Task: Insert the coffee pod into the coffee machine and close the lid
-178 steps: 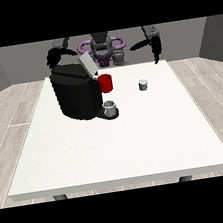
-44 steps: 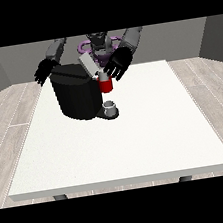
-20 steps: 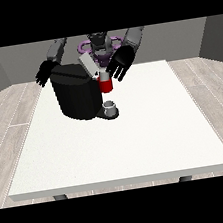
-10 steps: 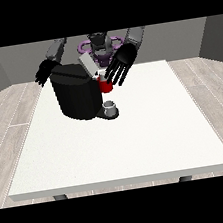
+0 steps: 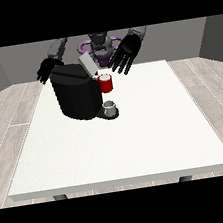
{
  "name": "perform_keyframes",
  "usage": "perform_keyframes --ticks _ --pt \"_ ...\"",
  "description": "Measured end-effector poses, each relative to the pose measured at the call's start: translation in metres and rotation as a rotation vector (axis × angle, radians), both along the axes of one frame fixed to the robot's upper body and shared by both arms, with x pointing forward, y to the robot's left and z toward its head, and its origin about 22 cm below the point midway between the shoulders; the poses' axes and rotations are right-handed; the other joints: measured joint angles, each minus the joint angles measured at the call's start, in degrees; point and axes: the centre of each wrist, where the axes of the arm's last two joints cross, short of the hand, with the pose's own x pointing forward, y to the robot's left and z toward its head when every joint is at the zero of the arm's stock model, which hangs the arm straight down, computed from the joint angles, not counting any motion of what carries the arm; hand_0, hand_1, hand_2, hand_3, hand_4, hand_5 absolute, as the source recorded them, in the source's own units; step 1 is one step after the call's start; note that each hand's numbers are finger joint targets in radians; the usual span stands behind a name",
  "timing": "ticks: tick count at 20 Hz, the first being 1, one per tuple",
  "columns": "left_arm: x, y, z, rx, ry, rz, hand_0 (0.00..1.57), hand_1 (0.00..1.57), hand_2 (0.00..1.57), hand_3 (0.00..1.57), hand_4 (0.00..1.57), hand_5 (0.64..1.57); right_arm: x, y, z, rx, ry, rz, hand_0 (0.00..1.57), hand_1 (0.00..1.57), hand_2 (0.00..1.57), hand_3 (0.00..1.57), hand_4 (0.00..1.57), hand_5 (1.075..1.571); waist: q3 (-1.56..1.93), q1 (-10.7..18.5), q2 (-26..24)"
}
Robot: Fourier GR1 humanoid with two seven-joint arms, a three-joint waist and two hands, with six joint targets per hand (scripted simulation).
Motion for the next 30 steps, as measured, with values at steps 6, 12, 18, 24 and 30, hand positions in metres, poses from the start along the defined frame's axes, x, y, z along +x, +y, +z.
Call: perform_keyframes --ticks 6,12,18,24,30 --pt "-0.005 -0.004 -0.047 -0.167 0.086 -0.001 0.00 0.00 0.00 0.00 0.00 1.571 -0.016 -0.013 -0.017 0.015 0.063 -0.039 0.00 0.00 0.00 0.00 0.40 1.571 -0.05 2.58 -6.15" --pt "-0.018 -0.010 -0.108 -0.536 0.182 -0.002 0.00 0.00 0.00 0.00 0.00 1.571 -0.031 -0.033 -0.028 -0.016 0.095 -0.050 0.00 0.00 0.00 0.00 0.37 1.571 -0.08 6.81 -13.00" --pt "-0.047 -0.001 -0.175 -0.752 0.287 0.033 0.00 0.00 0.00 0.00 0.14 1.571 -0.037 -0.048 -0.018 -0.046 0.119 0.013 0.00 0.00 0.00 0.00 0.12 1.571 -0.07 10.93 -20.27" --pt "-0.069 -0.006 -0.212 -0.906 0.356 0.065 0.00 0.00 0.00 0.00 0.00 1.571 -0.024 -0.051 0.010 -0.072 0.076 0.070 0.00 0.00 0.00 0.00 0.00 1.571 -0.05 14.70 -23.00" --pt "-0.087 -0.016 -0.232 -0.998 0.369 0.042 0.00 0.00 0.00 0.00 0.14 1.571 -0.012 -0.041 0.024 -0.109 0.052 0.136 0.00 0.00 0.00 0.00 0.14 1.571 -0.04 18.64 -22.51"
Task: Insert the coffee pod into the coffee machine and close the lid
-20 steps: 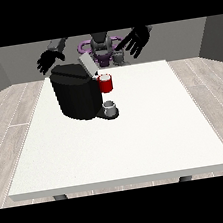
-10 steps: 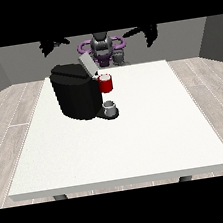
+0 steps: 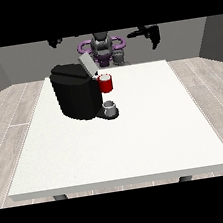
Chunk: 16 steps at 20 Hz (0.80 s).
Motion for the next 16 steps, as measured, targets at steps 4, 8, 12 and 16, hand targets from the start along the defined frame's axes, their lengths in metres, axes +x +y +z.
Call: perform_keyframes --ticks 4,8,12,16 --pt "-0.014 -0.001 -0.010 -0.046 0.019 0.003 0.00 0.00 0.00 0.00 0.00 1.571 0.005 0.006 0.007 -0.039 0.001 0.039 0.00 0.00 0.00 0.00 0.16 1.571 0.01 1.52 0.00" --pt "-0.021 0.000 -0.004 -0.071 0.001 0.011 0.00 0.00 0.00 0.00 0.22 1.571 0.012 0.017 0.010 -0.056 -0.007 0.071 0.00 0.00 0.00 0.00 0.00 1.571 0.00 2.38 1.33" --pt "-0.029 -0.005 0.003 -0.085 -0.020 -0.013 0.00 0.00 0.00 0.00 0.00 1.571 0.022 0.007 0.006 -0.040 -0.004 0.061 0.00 0.00 0.00 0.00 0.00 1.571 0.02 4.31 3.19" --pt "-0.035 -0.009 0.014 -0.105 -0.040 0.010 0.00 0.00 0.00 0.00 0.00 1.571 0.033 0.004 0.007 -0.017 0.001 0.064 0.00 0.00 0.00 0.00 0.00 1.571 0.02 4.61 5.21"
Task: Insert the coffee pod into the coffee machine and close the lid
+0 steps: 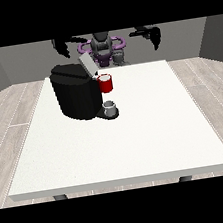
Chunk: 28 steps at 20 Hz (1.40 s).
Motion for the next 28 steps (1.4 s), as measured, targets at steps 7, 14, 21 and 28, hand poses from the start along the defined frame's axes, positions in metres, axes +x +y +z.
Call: perform_keyframes --ticks 7,14,21,28 --pt "-0.014 0.007 0.011 -0.008 -0.044 0.021 0.00 0.00 0.00 0.00 0.00 1.571 0.021 0.001 0.005 0.012 -0.023 0.001 0.00 0.00 0.00 0.00 0.00 1.571 0.00 -0.06 4.70" --pt "-0.029 0.021 0.015 0.014 -0.067 0.059 0.00 0.00 0.00 0.00 0.00 1.571 0.032 0.015 0.008 -0.020 -0.040 0.055 0.00 0.00 0.00 0.00 0.00 1.571 -0.11 -1.89 6.87" --pt "-0.033 0.031 0.025 0.011 -0.101 0.078 0.00 0.00 0.00 0.00 0.00 1.571 0.049 0.022 0.023 -0.041 -0.071 0.077 0.00 0.00 0.00 0.00 0.04 1.571 -0.13 -1.97 8.95" --pt "-0.032 0.032 0.031 0.026 -0.120 0.096 0.00 0.00 0.00 0.00 0.00 1.571 0.059 0.038 0.031 -0.051 -0.102 0.106 0.00 0.00 0.00 0.00 0.00 1.571 -0.20 -2.61 10.23"
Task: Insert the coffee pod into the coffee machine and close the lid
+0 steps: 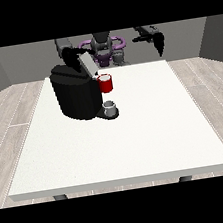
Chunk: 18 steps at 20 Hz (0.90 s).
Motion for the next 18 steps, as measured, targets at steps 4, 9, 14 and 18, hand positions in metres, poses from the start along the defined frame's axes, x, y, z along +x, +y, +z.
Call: perform_keyframes --ticks 4,9,14,18 --pt "-0.003 0.001 -0.002 0.006 0.009 0.007 0.00 0.00 0.00 0.00 0.00 1.571 0.005 0.006 0.005 -0.009 -0.007 0.007 0.00 0.00 0.00 0.00 0.00 1.571 0.04 0.19 0.01" --pt "0.000 0.007 -0.002 0.009 -0.001 0.028 0.00 0.00 0.00 0.00 0.00 1.571 0.007 0.021 0.006 -0.026 -0.020 0.047 0.00 0.00 0.00 0.00 0.11 1.571 0.07 -0.69 0.79" --pt "0.001 0.006 -0.004 0.007 -0.001 0.031 0.00 0.00 0.00 0.00 0.16 1.571 0.015 0.039 0.019 -0.065 -0.026 0.069 0.00 0.00 0.00 0.00 0.06 1.571 0.11 0.03 1.06" --pt "0.000 0.013 -0.006 0.014 -0.003 0.034 0.00 0.00 0.00 0.00 0.16 1.571 0.017 0.052 0.023 -0.107 -0.053 0.082 0.00 0.00 0.00 0.00 0.15 1.571 0.15 0.75 1.52"
